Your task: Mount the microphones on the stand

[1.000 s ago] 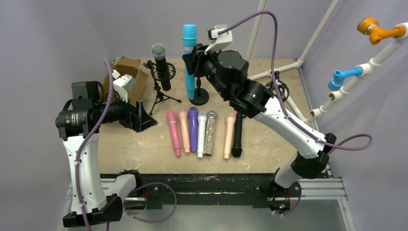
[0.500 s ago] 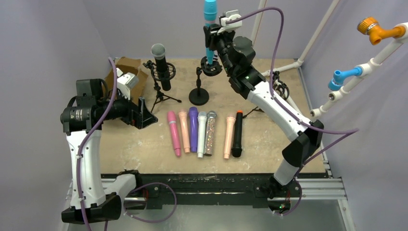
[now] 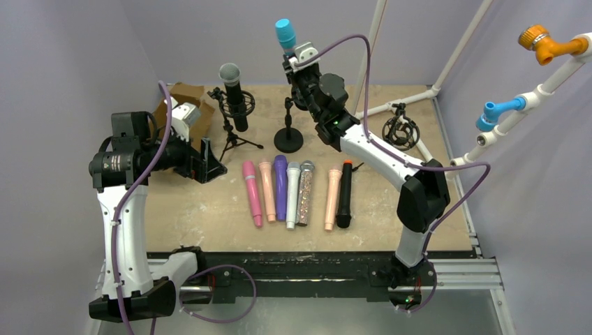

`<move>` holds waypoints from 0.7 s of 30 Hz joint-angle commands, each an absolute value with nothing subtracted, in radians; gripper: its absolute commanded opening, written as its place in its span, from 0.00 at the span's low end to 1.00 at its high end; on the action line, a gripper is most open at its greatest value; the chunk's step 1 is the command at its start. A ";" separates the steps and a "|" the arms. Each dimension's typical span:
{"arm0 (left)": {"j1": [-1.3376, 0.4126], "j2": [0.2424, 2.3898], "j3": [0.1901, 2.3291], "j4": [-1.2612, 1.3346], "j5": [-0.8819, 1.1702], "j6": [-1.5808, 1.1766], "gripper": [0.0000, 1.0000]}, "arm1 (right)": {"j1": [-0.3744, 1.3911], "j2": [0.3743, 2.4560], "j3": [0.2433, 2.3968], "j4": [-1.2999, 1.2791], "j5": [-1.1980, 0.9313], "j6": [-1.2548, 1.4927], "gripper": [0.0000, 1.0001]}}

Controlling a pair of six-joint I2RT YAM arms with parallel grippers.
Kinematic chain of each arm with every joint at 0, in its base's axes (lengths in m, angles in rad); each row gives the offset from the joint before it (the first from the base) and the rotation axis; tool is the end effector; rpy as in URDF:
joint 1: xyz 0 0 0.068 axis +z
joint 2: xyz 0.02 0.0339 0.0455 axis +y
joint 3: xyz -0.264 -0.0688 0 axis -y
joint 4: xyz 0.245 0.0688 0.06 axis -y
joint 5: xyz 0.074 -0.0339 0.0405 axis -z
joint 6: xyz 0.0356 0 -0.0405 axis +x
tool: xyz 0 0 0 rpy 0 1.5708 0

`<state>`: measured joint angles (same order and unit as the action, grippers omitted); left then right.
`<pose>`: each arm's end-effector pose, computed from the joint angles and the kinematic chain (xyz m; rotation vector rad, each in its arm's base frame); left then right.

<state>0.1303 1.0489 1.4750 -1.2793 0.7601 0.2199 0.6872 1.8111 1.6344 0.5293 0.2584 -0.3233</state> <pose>0.1542 -0.0045 0.4231 0.4314 2.2015 -0.7278 0.3431 0.2698 0.4234 -0.3888 1.1690 0.1594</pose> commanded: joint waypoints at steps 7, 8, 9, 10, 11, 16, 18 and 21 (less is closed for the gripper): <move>0.126 1.045 1.478 -1.246 0.734 0.216 1.00 | 0.632 1.790 1.534 0.772 0.225 -0.348 0.00; 0.127 1.045 1.477 -1.244 0.732 0.218 1.00 | 0.626 1.795 1.527 0.781 0.224 -0.347 0.00; 0.127 1.045 1.478 -1.243 0.733 0.219 1.00 | 0.621 1.799 1.520 0.791 0.220 -0.342 0.00; 0.127 1.046 1.482 -1.244 0.734 0.221 1.00 | 0.615 1.805 1.516 0.797 0.211 -0.333 0.00; 0.127 1.047 1.487 -1.242 0.739 0.224 1.00 | 0.612 1.810 1.513 0.801 0.201 -0.328 0.00; 0.127 1.065 1.498 -1.241 0.745 0.226 1.00 | 0.611 1.819 1.476 0.840 0.183 -0.310 0.00; 0.127 1.069 1.491 -1.241 0.747 0.229 1.00 | 0.611 1.821 1.457 0.856 0.180 -0.310 0.00; 0.127 1.067 1.471 -1.237 0.740 0.238 1.00 | 0.611 1.823 1.435 0.875 0.175 -0.308 0.00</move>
<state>0.1303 1.0698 1.4750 -1.2720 0.7357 0.2211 0.6086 1.8236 1.4574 0.7788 0.2050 -0.3225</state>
